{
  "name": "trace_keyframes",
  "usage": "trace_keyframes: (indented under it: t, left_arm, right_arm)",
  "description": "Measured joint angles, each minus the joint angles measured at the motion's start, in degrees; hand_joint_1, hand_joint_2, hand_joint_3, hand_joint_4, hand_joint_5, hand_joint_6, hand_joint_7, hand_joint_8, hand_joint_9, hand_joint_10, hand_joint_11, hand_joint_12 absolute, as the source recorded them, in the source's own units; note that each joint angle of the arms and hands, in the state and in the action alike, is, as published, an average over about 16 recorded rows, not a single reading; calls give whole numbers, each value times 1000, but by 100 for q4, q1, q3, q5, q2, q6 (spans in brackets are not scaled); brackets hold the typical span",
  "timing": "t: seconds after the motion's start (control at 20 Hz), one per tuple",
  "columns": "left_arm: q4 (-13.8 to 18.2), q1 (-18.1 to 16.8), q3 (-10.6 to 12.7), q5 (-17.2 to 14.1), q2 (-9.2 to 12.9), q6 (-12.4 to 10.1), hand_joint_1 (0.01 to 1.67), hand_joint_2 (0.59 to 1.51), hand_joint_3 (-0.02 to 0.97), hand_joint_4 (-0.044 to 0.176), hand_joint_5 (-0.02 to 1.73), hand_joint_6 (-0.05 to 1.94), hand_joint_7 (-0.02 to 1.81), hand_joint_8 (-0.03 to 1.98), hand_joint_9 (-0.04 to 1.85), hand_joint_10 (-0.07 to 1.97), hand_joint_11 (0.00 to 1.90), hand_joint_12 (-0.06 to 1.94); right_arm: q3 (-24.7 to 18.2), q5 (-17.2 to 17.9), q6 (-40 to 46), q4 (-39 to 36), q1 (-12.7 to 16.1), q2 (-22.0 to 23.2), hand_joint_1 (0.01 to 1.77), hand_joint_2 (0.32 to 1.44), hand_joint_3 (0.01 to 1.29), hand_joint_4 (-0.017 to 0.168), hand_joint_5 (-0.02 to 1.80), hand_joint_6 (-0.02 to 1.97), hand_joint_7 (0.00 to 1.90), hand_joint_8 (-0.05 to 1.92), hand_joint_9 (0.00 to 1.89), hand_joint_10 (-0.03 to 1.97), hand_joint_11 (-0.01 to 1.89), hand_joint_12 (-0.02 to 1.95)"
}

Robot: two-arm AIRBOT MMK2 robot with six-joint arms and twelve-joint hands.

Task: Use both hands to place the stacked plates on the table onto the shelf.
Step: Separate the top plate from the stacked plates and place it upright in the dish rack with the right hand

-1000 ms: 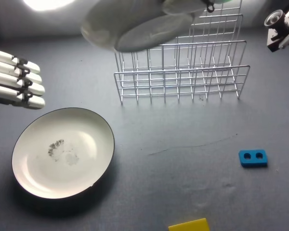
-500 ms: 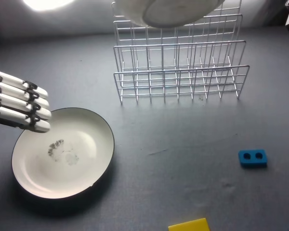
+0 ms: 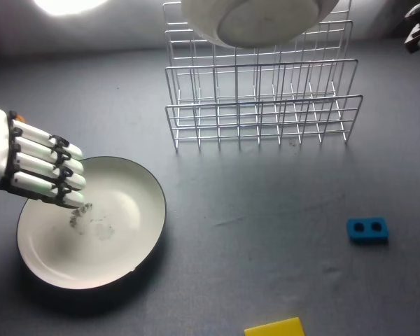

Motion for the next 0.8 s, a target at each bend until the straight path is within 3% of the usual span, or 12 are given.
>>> trace_keyframes:
  t: [0.4,0.8]
  left_arm:
    - [-13,201,31,169,-138,14,17,1122,13,3,21,7,18,-5,20,3,12,7]
    - [-28,356,112,303,-213,16,16,1123,12,3,20,7,19,-5,19,3,13,6]
  right_arm:
    - [557,-85,34,586,-315,-409,1217,1006,9,5,964,900,1116,774,1348,-6,932,954]
    - [1023,78,-22,1086,-683,-739,1217,1007,9,5,962,885,1100,801,1332,-6,921,957]
